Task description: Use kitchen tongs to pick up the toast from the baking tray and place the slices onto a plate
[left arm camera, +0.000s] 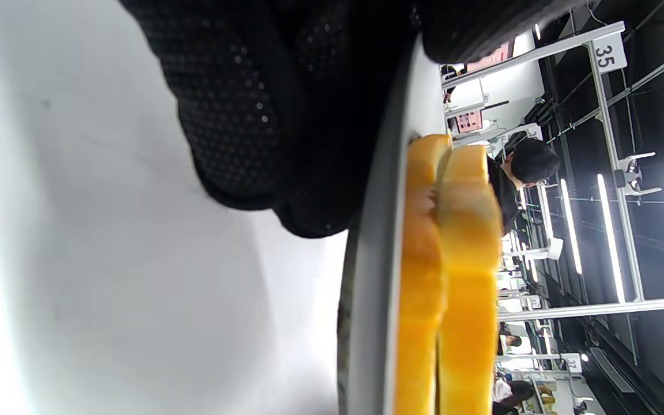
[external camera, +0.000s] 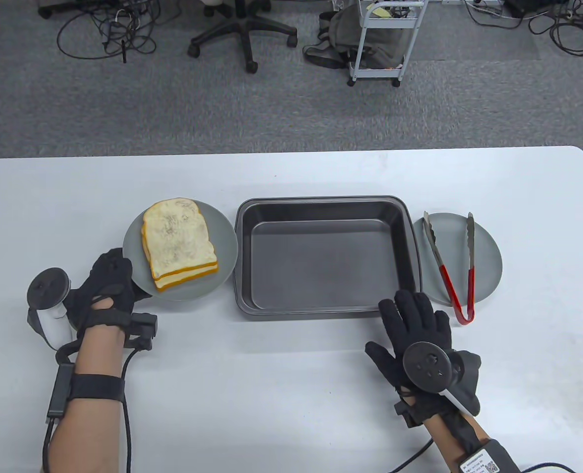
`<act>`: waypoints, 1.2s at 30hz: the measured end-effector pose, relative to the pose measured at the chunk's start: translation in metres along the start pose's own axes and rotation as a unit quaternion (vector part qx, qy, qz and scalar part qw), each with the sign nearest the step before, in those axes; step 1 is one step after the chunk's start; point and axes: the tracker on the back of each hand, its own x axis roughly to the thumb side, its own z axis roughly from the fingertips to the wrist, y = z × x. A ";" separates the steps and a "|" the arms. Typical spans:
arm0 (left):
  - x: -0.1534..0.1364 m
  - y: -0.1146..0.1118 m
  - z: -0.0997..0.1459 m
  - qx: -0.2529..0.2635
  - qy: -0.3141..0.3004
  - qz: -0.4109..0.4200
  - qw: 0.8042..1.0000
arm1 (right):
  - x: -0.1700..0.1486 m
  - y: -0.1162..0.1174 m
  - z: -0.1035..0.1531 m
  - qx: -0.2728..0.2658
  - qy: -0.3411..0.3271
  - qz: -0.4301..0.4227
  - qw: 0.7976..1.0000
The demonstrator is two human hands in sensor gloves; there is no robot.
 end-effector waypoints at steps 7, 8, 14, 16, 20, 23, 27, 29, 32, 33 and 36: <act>-0.009 -0.003 -0.016 0.000 0.029 -0.034 0.999 | -0.005 -0.002 -0.002 0.004 0.008 -0.013 1.000; -0.011 -0.005 -0.017 -0.002 0.031 -0.036 0.999 | -0.005 -0.002 -0.002 0.004 0.009 -0.014 1.000; -0.016 -0.015 -0.027 -0.002 0.049 -0.084 0.995 | -0.006 -0.001 -0.002 0.014 0.011 -0.013 1.000; -0.016 -0.016 -0.030 -0.003 0.052 -0.086 0.995 | -0.005 -0.001 -0.002 0.015 0.011 -0.016 1.000; -0.006 -0.016 -0.035 0.001 0.067 -0.150 0.986 | -0.005 0.000 -0.002 0.018 0.011 -0.020 1.000; 0.005 -0.017 -0.040 0.013 0.057 -0.242 0.968 | -0.006 0.001 -0.002 0.021 0.013 -0.027 0.999; 0.017 -0.023 -0.048 0.037 0.045 -0.318 0.946 | -0.006 0.001 -0.002 0.024 0.015 -0.031 0.999; 0.023 -0.026 -0.054 0.051 0.039 -0.361 0.930 | -0.007 0.001 -0.002 0.023 0.015 -0.033 0.999; 0.027 -0.030 -0.062 0.067 0.036 -0.407 0.910 | -0.007 0.000 -0.003 0.023 0.017 -0.037 0.999; 0.027 -0.031 -0.063 0.071 0.038 -0.418 0.905 | -0.008 0.000 -0.003 0.023 0.018 -0.038 0.999; 0.026 -0.037 -0.067 0.077 0.034 -0.470 0.879 | -0.008 0.000 -0.003 0.024 0.020 -0.038 0.999</act>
